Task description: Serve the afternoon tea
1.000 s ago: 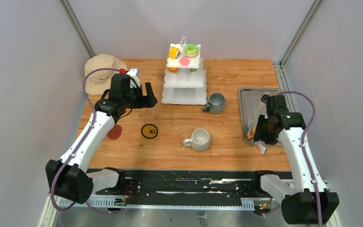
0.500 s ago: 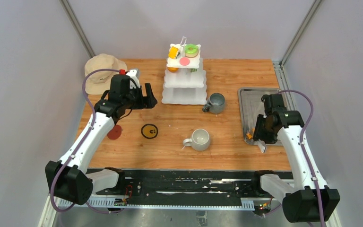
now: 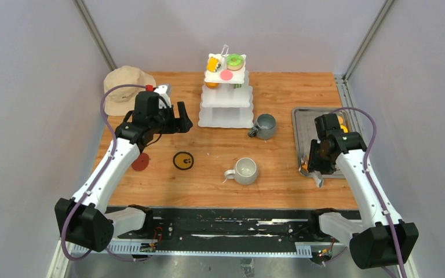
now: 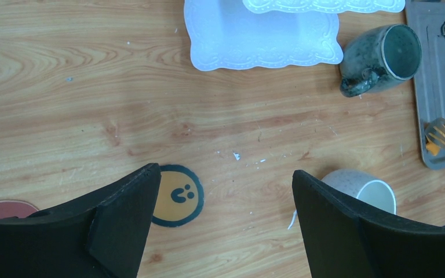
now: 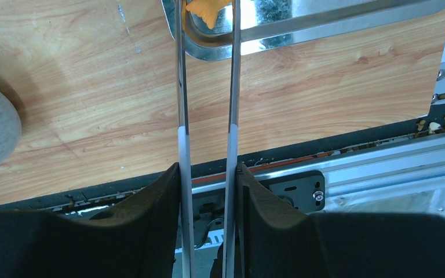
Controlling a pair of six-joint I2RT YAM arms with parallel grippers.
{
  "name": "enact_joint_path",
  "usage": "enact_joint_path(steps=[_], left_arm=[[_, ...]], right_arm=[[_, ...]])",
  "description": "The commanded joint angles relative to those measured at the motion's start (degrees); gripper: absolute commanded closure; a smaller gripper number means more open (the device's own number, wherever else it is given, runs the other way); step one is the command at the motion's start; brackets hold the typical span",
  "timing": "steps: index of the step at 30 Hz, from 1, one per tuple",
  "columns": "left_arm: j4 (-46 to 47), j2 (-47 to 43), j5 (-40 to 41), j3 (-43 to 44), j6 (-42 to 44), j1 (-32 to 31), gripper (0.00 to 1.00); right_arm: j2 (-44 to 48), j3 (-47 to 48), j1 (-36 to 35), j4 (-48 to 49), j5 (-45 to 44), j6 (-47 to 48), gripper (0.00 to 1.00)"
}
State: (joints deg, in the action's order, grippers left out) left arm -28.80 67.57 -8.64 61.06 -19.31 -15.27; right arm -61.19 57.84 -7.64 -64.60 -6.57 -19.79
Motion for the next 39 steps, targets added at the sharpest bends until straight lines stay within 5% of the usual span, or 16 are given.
enact_joint_path(steps=[1,10,26,39], left_arm=[[0.85,-1.45,-0.1,-0.5,0.11,-0.38,0.12],[0.59,-1.72,-0.01,-0.41,0.29,-0.38,0.12],[0.5,-1.89,0.55,-0.5,0.55,-0.37,0.12],[-0.1,-2.09,1.43,-0.15,0.75,-0.37,0.12]], right_arm=[[0.43,2.66,-0.96,-1.19,-2.77,-0.47,0.67],[1.88,7.39,-0.93,-2.9,-8.97,-0.22,0.99],[3.81,16.42,-0.91,-0.37,-12.41,2.33,0.99],[1.1,25.32,-5.2,12.49,5.53,-1.19,0.99]])
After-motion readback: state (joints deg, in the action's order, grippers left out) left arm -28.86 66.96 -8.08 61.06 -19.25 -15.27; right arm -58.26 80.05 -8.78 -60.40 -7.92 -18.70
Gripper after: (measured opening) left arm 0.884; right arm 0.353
